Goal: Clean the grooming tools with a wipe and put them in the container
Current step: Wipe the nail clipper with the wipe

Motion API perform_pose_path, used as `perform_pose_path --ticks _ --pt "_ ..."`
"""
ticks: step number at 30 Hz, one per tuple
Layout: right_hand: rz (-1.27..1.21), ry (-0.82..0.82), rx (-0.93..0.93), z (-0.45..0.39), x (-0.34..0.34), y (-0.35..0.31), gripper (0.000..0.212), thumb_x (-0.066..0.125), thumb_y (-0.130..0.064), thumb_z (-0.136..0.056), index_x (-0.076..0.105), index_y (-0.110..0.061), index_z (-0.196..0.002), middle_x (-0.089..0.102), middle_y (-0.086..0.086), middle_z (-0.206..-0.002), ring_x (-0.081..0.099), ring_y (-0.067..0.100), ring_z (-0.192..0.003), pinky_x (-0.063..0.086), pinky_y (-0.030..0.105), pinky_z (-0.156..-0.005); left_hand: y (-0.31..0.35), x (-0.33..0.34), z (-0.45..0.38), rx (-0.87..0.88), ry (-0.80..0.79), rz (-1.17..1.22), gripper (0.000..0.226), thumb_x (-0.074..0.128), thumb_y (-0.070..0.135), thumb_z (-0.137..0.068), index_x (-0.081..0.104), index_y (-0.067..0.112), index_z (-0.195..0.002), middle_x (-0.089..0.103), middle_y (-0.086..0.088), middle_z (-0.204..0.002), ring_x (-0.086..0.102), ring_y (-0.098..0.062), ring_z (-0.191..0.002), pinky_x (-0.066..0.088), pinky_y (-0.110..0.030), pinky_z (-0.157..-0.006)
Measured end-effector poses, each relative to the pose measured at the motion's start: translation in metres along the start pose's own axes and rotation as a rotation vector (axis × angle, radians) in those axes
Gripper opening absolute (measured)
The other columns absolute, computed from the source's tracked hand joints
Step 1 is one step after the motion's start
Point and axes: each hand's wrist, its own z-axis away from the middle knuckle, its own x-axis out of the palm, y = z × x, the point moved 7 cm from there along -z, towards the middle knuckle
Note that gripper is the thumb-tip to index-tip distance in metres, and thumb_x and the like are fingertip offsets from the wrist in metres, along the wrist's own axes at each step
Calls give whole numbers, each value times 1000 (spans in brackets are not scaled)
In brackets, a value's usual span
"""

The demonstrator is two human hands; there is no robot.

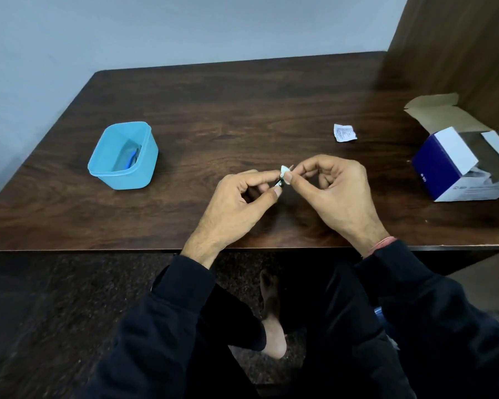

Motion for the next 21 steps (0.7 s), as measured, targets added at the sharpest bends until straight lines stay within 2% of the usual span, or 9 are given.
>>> perform_pose_path --ticks 1,4,8,11,14,17,19,21 --pt "-8 17 8 0 -2 1 11 91 -28 -93 83 -22 -87 73 -18 -73 30 7 -48 27 21 -48 0 0 0 -2 -2 10 27 78 19 -105 84 25 -131 71 -5 -91 61 -16 -75 50 -24 -81" --pt "-9 -19 -2 -1 1 0 10 91 -25 -93 83 -22 -87 74 -20 -74 30 7 -47 26 19 -47 2 1 1 2 -12 5 28 77 18 -106 84 30 -130 68 -7 -91 56 -9 -73 49 -24 -76" --pt "-11 14 1 0 -2 1 11 91 -28 -93 84 -23 -87 71 -20 -70 32 8 -48 28 23 -47 1 2 0 0 -16 9 28 79 19 -105 84 30 -130 71 -3 -92 61 -10 -76 52 -26 -82" --pt "-9 -21 -2 0 1 -1 11 92 -27 -93 84 -23 -86 74 -14 -73 33 7 -46 26 16 -48 1 3 0 14 -10 -2 31 80 19 -104 83 44 -122 72 -1 -91 63 -13 -76 55 -32 -83" --pt "-35 52 22 -1 -5 2 11 92 -27 -92 84 -24 -85 75 -12 -74 32 7 -49 27 21 -48 -1 4 0 -4 -18 -4 27 79 21 -104 84 32 -128 72 7 -89 64 -9 -76 53 -28 -82" --pt "16 14 -5 0 -2 -1 10 92 -24 -92 84 -23 -86 76 -10 -75 32 8 -47 27 20 -48 0 3 1 -19 -21 3 27 78 23 -106 83 32 -130 76 1 -93 71 -23 -82 56 -29 -84" --pt "28 -9 -20 3 0 -3 10 92 -24 -91 83 -23 -87 74 -13 -73 32 9 -47 27 18 -48 3 3 2 -16 -25 37 28 77 22 -107 81 39 -129 77 -2 -92 72 -26 -82 57 -27 -85" --pt "40 3 -36 3 -1 -5 10 91 -24 -92 82 -23 -88 69 -21 -69 32 10 -47 28 20 -49 5 3 2 -16 -28 58 29 79 21 -106 81 37 -129 78 2 -89 71 -24 -77 58 -27 -83"
